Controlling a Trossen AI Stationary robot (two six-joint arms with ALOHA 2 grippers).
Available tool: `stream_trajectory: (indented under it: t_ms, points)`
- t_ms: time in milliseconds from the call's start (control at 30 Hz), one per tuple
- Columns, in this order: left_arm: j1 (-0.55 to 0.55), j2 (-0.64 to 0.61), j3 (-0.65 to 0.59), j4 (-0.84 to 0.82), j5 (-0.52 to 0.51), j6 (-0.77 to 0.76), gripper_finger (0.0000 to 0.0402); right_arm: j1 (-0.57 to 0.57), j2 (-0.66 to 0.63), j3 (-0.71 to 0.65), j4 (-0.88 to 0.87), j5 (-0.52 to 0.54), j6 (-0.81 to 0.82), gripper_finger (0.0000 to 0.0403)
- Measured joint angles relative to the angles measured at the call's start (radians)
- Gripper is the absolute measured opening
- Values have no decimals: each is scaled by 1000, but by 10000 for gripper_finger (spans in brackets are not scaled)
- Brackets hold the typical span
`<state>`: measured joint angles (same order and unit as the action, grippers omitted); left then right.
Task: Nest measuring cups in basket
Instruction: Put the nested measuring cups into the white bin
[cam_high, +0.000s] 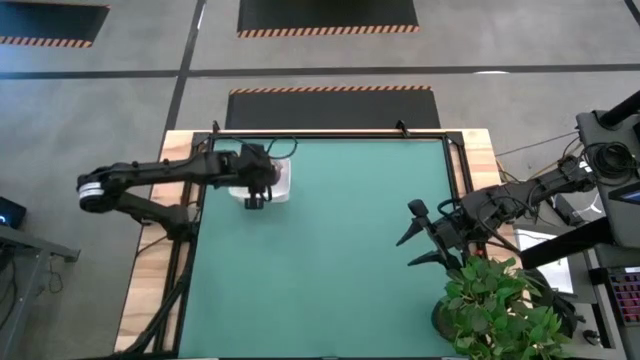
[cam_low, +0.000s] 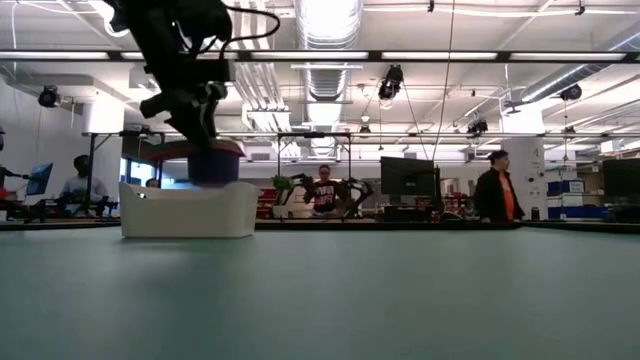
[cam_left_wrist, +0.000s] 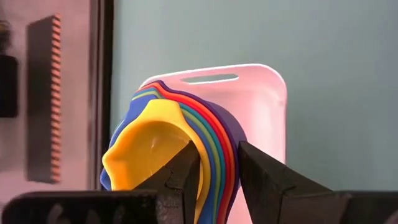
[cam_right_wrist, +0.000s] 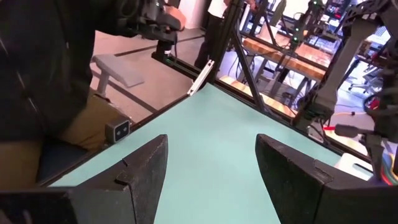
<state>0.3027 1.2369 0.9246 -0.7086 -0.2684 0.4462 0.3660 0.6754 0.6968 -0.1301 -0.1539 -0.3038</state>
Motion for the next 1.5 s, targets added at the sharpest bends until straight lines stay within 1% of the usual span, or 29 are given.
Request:
stream_trajectory:
  t_ms: [167,267,467,633,767,867,1067,1500]
  points:
    - [93,6,-12,14,115,16,84,0,0,0,1,0,-7,231]
    - [111,7,-12,16,157,16,84,0,0,0,1,0,-7,231]
    - [114,8,-30,21,160,45,84,0,0,0,1,0,-8,231]
    - [114,8,-87,60,158,86,84,0,0,0,1,0,-10,231]
    - [113,9,-134,126,158,120,84,0,0,0,1,0,-10,231]
    - [113,10,-156,132,157,140,84,0,0,0,2,2,-10,231]
    - [113,30,-160,145,156,163,84,0,0,0,8,53,-2,231]
    - [113,124,-152,192,144,167,84,0,1,0,8,53,1,231]
